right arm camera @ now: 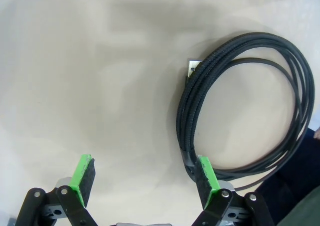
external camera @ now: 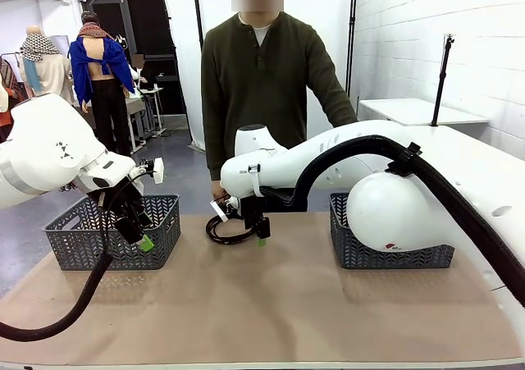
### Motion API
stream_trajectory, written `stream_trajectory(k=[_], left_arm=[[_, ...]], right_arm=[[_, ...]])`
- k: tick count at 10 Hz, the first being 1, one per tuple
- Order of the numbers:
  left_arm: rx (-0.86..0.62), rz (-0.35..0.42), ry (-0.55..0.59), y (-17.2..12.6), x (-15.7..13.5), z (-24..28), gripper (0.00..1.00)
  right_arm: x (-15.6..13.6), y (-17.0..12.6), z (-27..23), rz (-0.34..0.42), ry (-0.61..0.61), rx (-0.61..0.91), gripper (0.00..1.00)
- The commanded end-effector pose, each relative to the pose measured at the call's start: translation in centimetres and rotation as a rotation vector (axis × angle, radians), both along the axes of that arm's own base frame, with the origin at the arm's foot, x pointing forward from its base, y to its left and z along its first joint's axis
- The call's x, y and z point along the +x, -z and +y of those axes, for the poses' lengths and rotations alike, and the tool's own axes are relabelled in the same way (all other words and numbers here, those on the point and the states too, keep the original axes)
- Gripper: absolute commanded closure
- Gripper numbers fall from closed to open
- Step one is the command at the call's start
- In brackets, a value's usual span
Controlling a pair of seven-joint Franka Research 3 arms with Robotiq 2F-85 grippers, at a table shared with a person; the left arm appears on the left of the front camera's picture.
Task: Organize the cables according to human instructions.
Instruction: Pick up a bundle of cables and place it in the basket indicated by the human.
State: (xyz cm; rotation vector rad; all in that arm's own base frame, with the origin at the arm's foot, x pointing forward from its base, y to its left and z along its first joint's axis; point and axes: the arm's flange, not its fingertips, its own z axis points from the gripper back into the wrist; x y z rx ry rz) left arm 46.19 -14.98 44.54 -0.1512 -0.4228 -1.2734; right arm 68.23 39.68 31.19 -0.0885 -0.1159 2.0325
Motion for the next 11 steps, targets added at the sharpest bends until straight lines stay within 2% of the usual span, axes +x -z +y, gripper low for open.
stream_trajectory(k=[1,6,11], left_arm=[[0.003,0.008,0.000,-0.3,0.0,0.0,0.00],[0.003,0.008,0.000,-0.3,0.0,0.0,0.00],[0.003,0.008,0.000,-0.3,0.0,0.0,0.00]], right_arm=[[1.5,0.3,1.1,-0.038,0.012,-0.022,0.00],[2.8,1.1,1.7,-0.016,0.003,-0.025,0.00],[2.7,1.0,1.4,0.111,0.002,-0.060,0.00]])
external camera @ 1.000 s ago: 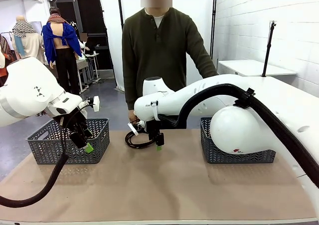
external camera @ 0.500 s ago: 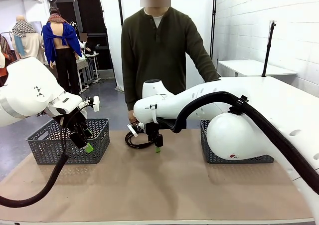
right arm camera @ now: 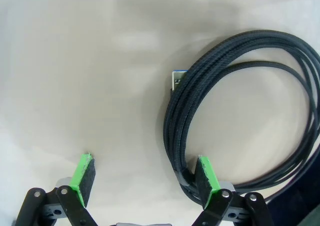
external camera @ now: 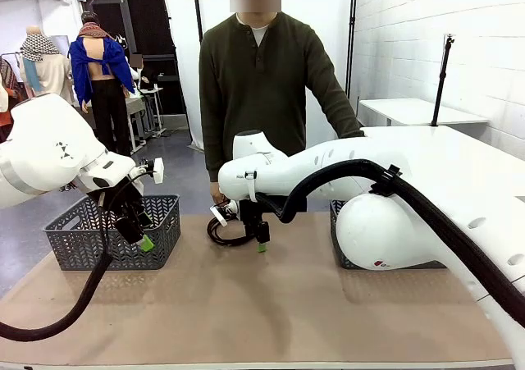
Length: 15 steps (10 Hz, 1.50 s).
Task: Organize the cables according to human instructions.
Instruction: Pick up a bundle of cables and place it in the basket indicated by the human.
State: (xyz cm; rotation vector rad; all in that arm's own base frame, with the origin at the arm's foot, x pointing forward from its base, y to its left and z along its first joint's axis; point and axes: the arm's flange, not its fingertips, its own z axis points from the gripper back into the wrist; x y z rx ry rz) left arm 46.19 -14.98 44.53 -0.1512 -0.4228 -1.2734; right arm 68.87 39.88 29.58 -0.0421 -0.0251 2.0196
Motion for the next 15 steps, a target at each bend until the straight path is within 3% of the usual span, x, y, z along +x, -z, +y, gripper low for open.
stream_trajectory(k=[1,3,8,15], left_arm=[[0.003,0.008,0.000,-0.3,0.0,0.0,0.00],[0.003,0.008,0.000,-0.3,0.0,0.0,0.00],[0.003,0.008,0.000,-0.3,0.0,0.0,0.00],[0.003,0.008,0.000,-0.3,0.0,0.0,0.00]], right_arm=[[1.9,-0.9,1.1,0.045,-0.019,-0.019,0.00],[1.3,-1.3,0.7,0.086,-0.044,0.005,0.00],[1.7,-0.7,0.1,0.072,-0.041,-0.009,1.00],[1.4,-2.0,0.5,0.057,-0.037,0.016,1.00]])
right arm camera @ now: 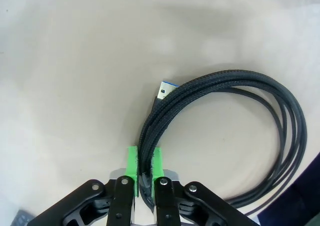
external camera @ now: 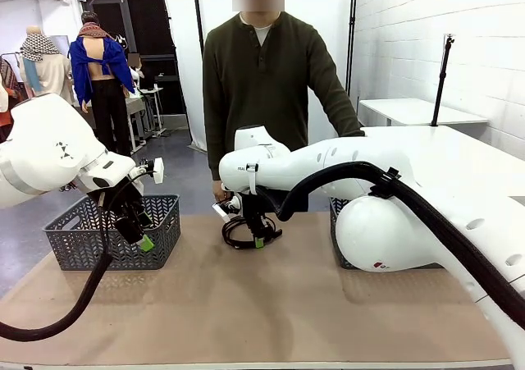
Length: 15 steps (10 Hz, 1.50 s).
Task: Organize the cables according to human instructions.
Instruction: Pick up a bundle of cables and place it in the basket indicated by the human.
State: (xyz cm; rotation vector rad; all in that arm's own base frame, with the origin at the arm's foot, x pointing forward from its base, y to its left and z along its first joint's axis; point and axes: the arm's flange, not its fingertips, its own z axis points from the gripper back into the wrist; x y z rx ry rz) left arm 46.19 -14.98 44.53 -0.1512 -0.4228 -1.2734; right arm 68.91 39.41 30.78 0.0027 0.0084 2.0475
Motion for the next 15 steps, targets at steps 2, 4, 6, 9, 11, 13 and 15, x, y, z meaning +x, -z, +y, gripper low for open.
stream_trajectory(k=[2,4,6,9,11,13,15], left_arm=[[0.003,0.008,0.000,-0.3,0.0,0.0,0.00],[0.003,0.008,0.000,-0.3,0.0,0.0,0.00],[0.003,0.008,0.000,-0.3,0.0,0.0,0.00],[0.003,0.008,0.000,-0.3,0.0,0.0,0.00],[0.003,0.008,0.000,-0.3,0.0,0.0,0.00],[0.003,0.008,0.000,-0.3,0.0,0.0,0.00],[0.003,0.008,0.000,-0.3,0.0,0.0,0.00]], right_arm=[[0.6,-4.7,0.5,0.012,0.114,0.011,1.00],[-0.7,-8.1,-0.4,0.019,0.150,-0.006,1.00],[-1.9,-10.2,-1.5,0.051,0.180,-0.071,1.00],[-3.9,-12.5,-3.4,0.103,0.233,-0.145,1.00],[-5.5,-14.0,-5.0,0.036,0.280,-0.141,1.00],[-6.8,-15.1,-6.7,-0.024,0.347,-0.150,1.00],[-7.4,-16.0,-8.7,-0.090,0.420,-0.161,1.00]])
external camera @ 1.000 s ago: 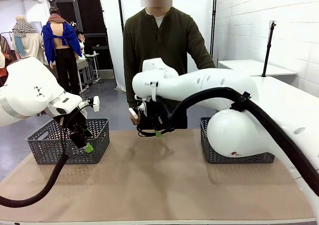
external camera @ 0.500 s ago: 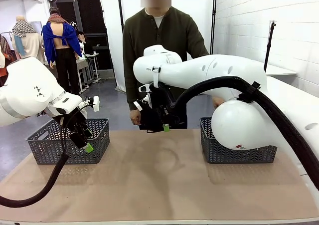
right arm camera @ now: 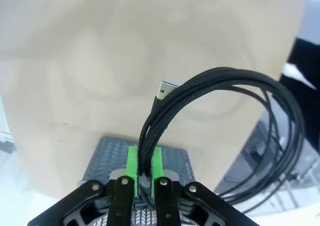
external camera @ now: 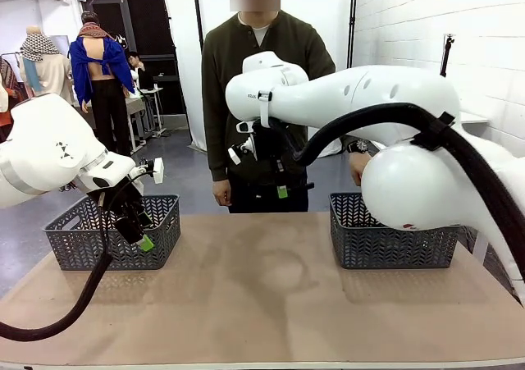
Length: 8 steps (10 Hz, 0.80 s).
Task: Organize the cables according to human instructions.
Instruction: Pick up a bundle of cables and place it in the basket indicated by the human.
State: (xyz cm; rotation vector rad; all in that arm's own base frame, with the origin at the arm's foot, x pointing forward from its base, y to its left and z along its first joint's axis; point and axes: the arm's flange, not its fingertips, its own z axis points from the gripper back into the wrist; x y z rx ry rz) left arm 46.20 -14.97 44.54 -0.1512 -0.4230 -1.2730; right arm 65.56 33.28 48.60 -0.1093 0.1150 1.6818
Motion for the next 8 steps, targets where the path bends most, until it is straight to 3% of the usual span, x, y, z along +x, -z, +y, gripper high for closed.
stream_trajectory(k=[1,3,6,7,8], left_arm=[[0.003,0.008,0.001,-0.3,0.0,0.0,0.00],[0.003,0.008,0.001,-0.3,0.0,0.0,0.00],[0.003,0.008,0.001,-0.3,0.0,0.0,0.00],[0.003,0.008,0.001,-0.3,0.0,0.0,0.00],[0.003,0.008,0.001,-0.3,0.0,0.0,0.00]], right_arm=[[-4.3,1.7,-3.7,-0.079,0.074,-0.031,1.00],[-4.7,1.4,-5.6,-0.103,0.111,-0.002,1.00],[-4.3,0.9,-7.6,-0.059,0.103,0.107,1.00],[-1.5,0.2,-5.6,-0.077,0.104,0.014,1.00],[-1.5,0.2,-5.6,-0.077,0.104,0.014,1.00]])
